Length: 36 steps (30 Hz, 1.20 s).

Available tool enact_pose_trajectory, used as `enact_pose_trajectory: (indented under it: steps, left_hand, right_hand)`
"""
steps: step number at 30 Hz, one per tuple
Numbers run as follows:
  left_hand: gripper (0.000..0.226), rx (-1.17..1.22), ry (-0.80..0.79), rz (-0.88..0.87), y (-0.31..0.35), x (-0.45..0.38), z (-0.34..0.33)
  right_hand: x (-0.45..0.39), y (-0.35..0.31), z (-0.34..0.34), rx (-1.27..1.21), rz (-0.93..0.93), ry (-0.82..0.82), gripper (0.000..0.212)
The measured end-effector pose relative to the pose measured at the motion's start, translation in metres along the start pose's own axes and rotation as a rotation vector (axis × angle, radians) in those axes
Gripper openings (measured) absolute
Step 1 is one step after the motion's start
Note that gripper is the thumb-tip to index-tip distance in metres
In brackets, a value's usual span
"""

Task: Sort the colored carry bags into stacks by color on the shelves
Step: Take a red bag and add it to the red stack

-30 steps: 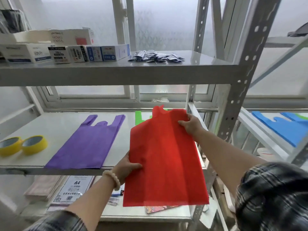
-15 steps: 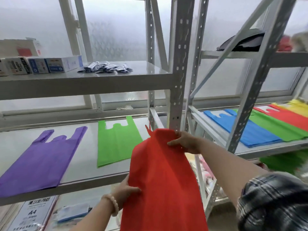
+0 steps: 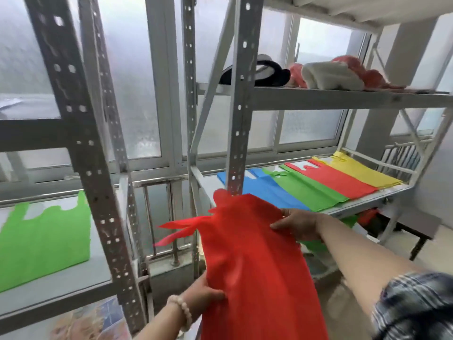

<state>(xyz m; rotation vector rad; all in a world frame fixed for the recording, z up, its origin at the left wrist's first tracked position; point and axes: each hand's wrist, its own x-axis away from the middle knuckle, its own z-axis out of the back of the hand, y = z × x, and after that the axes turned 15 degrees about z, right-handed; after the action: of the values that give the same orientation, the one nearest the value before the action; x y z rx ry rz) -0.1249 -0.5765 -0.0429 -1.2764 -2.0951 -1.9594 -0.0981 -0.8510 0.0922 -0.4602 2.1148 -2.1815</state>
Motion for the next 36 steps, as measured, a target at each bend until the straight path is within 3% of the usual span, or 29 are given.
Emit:
enact_pose_trajectory:
  steps: [4, 12, 19, 27, 36]
  left_hand:
    - [0.053, -0.004, -0.030, 0.016, 0.027, -0.055, -0.083]
    - [0.063, -0.032, -0.121, 0.037, 0.104, -0.180, -0.170]
    - [0.060, -0.139, -0.195, 0.118, 0.154, -0.292, -0.226]
    - [0.060, -0.146, -0.239, 0.126, 0.214, -0.393, -0.277]
    - [0.062, 0.004, -0.058, 0.062, 0.257, -0.505, -0.326]
  right_hand:
    - [0.024, 0.000, 0.100, 0.002, 0.025, 0.166, 0.023]
    - [0.033, 0.005, 0.254, 0.020, 0.107, 0.620, 0.021]
    - [0.005, 0.002, 0.366, 0.098, 0.055, 0.838, 0.030]
    - [-0.049, -0.010, 0.488, 0.195, 0.026, 0.859, 0.050]
    - [-0.147, -0.020, 0.626, 0.260, 0.111, 0.680, 0.061]
